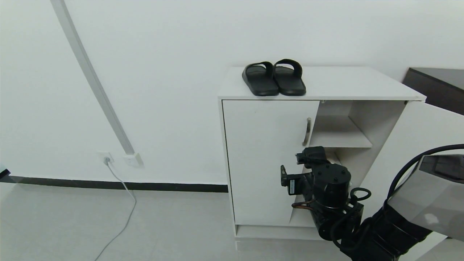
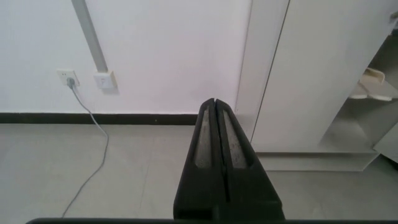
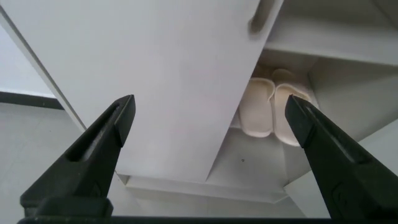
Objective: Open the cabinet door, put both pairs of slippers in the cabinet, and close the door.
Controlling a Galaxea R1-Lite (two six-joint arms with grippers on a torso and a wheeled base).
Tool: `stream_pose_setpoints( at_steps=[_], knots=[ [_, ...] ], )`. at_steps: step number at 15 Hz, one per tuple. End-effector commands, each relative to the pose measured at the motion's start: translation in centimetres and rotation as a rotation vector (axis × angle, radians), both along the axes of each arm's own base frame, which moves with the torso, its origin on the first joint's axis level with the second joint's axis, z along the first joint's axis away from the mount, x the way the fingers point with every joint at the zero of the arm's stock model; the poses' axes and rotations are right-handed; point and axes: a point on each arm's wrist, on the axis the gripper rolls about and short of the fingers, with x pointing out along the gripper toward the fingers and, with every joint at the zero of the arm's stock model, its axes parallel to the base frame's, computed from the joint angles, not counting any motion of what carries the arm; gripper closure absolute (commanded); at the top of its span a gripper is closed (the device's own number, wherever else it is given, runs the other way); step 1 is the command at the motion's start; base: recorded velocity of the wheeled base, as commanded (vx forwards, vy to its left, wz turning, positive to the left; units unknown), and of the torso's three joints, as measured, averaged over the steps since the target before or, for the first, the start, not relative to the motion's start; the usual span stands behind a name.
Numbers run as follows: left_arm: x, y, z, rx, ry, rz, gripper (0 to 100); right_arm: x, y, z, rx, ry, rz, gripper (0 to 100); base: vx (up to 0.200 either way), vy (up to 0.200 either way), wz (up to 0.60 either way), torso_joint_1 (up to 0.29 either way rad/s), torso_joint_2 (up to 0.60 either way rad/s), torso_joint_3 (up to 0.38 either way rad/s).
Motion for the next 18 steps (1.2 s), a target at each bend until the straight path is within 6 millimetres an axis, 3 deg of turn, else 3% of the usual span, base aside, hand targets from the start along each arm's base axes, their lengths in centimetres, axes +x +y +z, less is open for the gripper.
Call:
stream_pose_setpoints(
  at_steps=[1, 18],
  knots=[
    [0.00, 0.00, 0.00, 0.000, 0.000, -0.001, 100, 0.01, 0.01, -0.03, 0.001, -0.001, 0.000, 0, 0.000, 0.000, 0.00, 0.178, -0.48, -0.315],
    [0.00, 0.00, 0.00, 0.000, 0.000, 0.001, 100, -0.18, -0.06, -0.15, -0.006, 0.007, 0.012, 0, 0.000, 0.000, 0.00, 0.226, -0.54, -0.316]
  ],
)
